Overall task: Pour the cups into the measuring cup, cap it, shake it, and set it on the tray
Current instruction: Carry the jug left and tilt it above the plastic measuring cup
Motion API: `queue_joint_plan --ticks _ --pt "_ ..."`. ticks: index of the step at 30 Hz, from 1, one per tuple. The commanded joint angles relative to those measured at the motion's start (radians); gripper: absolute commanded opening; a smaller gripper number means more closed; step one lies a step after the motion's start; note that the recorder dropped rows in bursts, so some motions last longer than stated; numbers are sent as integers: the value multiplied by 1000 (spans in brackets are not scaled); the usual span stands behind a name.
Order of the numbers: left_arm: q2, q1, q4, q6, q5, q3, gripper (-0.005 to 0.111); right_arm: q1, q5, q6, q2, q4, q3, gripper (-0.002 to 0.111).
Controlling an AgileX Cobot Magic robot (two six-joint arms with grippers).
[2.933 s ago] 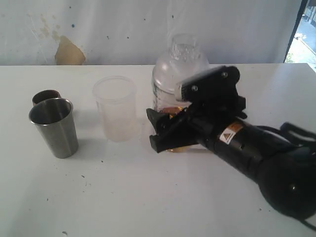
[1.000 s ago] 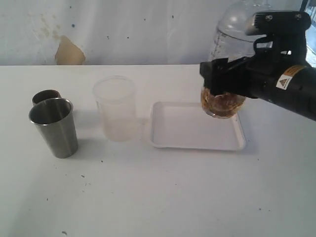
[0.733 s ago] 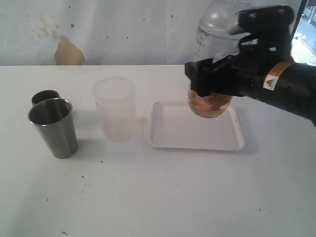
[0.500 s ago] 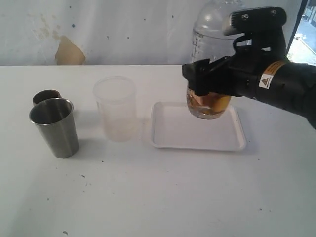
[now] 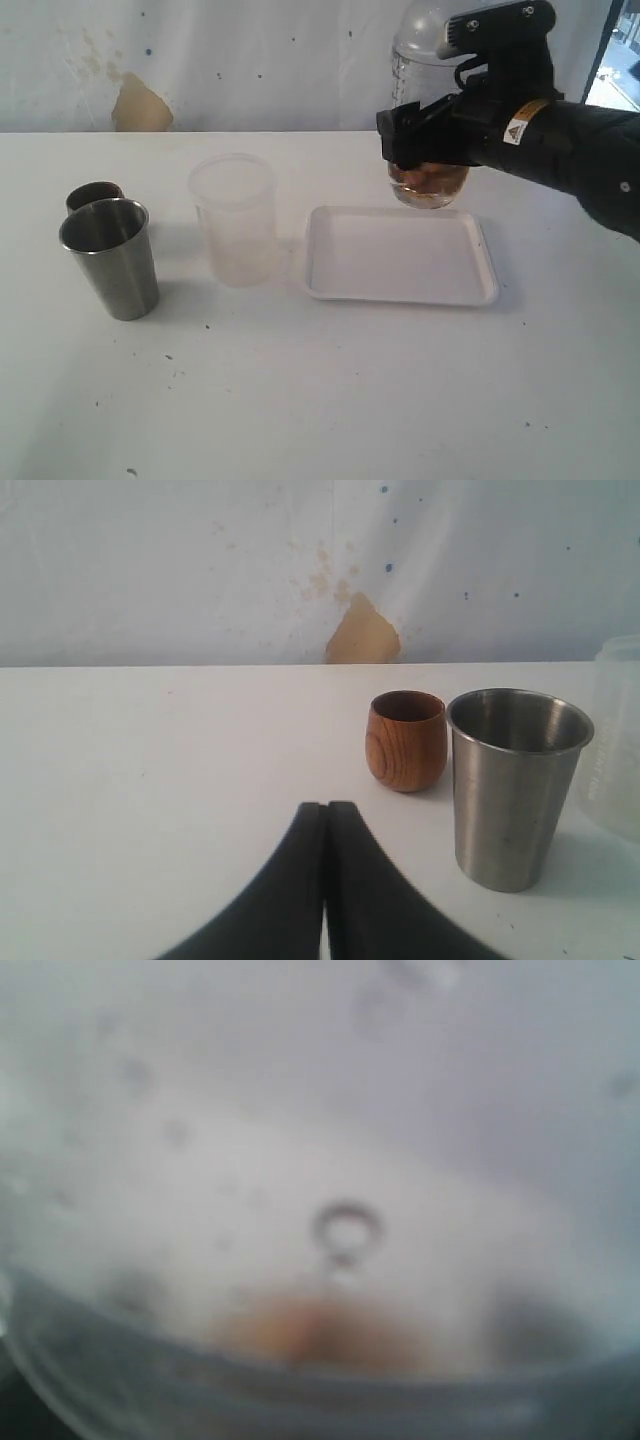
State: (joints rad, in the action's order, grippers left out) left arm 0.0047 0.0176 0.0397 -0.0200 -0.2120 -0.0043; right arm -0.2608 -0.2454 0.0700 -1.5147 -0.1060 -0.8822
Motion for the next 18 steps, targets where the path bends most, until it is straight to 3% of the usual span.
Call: queue_joint_plan --ticks 1,2,7,11,18 --pt "-5 -2 -9 -1 8 4 0 7 -95 -84 -139 1 -108 0" --pt "-5 -2 -9 -1 8 4 0 5 -90 -171 -191 1 -146 0" --pt "-5 -2 -9 -1 8 4 0 -7 -101 -164 -291 1 -247 0" --pt "-5 -2 -9 -1 8 4 0 -50 -62 -383 -350 1 -335 0" --pt "-5 -2 -9 -1 8 4 0 -59 -71 -432 -402 0 -390 0"
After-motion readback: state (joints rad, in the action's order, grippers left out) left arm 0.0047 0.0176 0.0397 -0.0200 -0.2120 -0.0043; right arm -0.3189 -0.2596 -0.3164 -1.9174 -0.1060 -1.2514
